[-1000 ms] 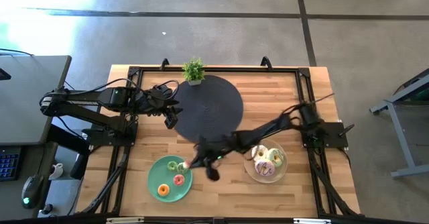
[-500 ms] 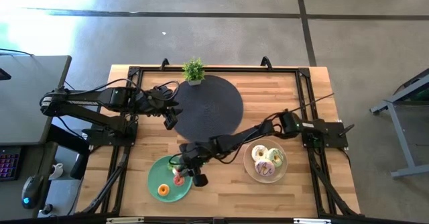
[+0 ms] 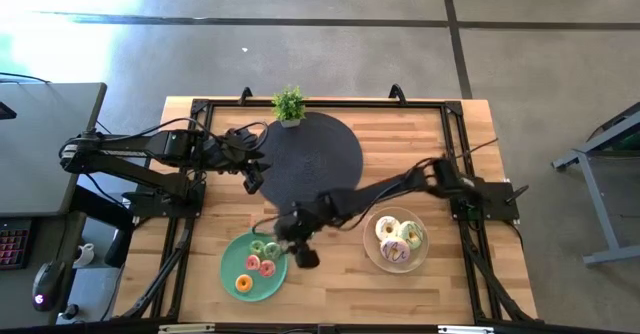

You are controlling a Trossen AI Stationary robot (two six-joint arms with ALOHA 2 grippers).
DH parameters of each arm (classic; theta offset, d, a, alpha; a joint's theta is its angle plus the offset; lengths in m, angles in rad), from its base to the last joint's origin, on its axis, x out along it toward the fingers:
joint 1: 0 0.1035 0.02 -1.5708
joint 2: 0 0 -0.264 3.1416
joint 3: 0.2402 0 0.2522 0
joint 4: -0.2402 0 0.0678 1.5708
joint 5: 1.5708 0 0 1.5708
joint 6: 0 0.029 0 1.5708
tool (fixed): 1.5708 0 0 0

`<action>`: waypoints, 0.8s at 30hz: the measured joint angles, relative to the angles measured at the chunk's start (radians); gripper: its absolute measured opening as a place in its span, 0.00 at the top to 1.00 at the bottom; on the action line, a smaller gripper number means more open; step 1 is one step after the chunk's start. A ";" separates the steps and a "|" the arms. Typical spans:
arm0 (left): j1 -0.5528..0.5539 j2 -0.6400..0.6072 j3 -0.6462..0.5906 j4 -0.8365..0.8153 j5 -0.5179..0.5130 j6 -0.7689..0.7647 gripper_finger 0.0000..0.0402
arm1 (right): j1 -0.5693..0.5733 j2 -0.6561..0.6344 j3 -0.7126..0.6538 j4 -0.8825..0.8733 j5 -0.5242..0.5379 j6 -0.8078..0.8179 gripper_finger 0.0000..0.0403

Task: Pick & Place donuts
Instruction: Return to Home Position

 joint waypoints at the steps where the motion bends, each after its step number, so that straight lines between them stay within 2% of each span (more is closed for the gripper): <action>1: 0.000 0.000 0.000 -0.008 0.000 0.000 0.56 | -0.008 -0.035 0.000 -0.071 0.022 0.000 0.57; 4: 0.000 -0.010 0.000 -0.053 0.000 0.004 0.56 | -0.031 -0.142 0.000 -0.295 0.140 -0.022 0.59; 7: 0.000 -0.041 0.000 -0.091 -0.006 -0.012 0.56 | -0.044 -0.270 0.000 -0.500 0.332 -0.047 0.61; 9: 0.000 -0.079 0.000 -0.131 -0.017 -0.016 0.56 | -0.049 -0.362 -0.027 -0.574 0.440 -0.053 0.63; 11: 0.000 -0.128 0.000 -0.167 -0.046 -0.021 0.56 | -0.054 -0.473 -0.100 -0.594 0.482 -0.053 0.64; 13: 0.000 -0.199 -0.002 -0.233 -0.081 -0.035 0.56 | -0.056 -0.593 -0.218 -0.558 0.484 -0.053 0.65; 17: 0.000 -0.375 -0.056 -0.251 -0.113 -0.010 0.56 | -0.054 -0.867 -0.546 -0.374 0.472 -0.063 0.65; 24: 0.000 -0.711 -0.307 0.068 -0.045 0.134 0.56 | -0.066 -1.332 -1.079 0.051 0.456 -0.087 0.65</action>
